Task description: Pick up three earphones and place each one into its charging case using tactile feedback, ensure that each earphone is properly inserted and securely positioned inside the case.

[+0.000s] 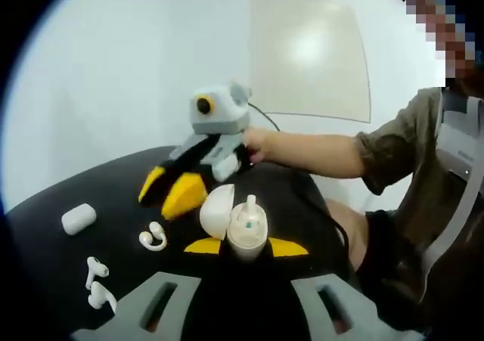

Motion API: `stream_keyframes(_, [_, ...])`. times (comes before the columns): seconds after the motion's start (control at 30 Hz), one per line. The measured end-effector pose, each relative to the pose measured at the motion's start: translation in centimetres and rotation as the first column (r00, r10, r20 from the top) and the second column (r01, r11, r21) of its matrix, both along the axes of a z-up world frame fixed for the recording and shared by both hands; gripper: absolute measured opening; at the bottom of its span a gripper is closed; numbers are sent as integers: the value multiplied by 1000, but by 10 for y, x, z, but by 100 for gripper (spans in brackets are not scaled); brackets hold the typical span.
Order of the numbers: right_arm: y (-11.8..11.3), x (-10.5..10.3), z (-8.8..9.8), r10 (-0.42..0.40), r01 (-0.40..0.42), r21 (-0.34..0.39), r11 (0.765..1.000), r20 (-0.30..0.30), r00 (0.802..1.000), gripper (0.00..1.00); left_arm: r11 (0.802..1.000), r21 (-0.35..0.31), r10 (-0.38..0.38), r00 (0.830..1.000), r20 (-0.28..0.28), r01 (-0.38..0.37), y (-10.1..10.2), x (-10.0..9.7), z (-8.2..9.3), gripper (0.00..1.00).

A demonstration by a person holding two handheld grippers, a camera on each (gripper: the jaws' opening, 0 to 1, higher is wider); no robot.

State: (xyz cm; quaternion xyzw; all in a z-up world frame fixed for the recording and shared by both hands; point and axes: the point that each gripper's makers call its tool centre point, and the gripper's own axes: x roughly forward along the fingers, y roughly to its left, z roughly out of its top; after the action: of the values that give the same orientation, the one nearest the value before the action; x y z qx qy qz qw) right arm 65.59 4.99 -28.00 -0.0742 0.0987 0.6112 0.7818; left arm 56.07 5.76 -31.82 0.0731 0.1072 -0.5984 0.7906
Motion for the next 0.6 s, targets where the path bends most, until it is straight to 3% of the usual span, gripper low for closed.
stream_keyframes(0.1, [-27, -11, 9, 2, -2, 43, 999, -19, 1000, 26, 1000, 0, -1, 1000, 1, 1, 0, 0, 0, 18])
stream_keyframes(0.17, [-36, -32, 10, 82, -75, 93, 993, -77, 994, 26, 1000, 1, -2, 1000, 2, 2, 0, 0, 0, 18])
stream_keyframes(0.23, [-39, -57, 7, 181, -159, 146, 977, -156, 971, 27, 1000, 1, -2, 1000, 4, 2, 1, 0, 0, 18])
stream_keyframes(0.43, [-16, -84, -31, 234, -238, -34, 971, -78, 969, 29, 1000, 3, 2, 1000, 1, -2, 1, 1, -1, 18])
stream_keyframes(0.6, [1, -89, -28, 259, -260, -3, 965, -74, 963, 28, 1000, 7, 5, 1000, 1, -5, 3, 1, -1, 18])
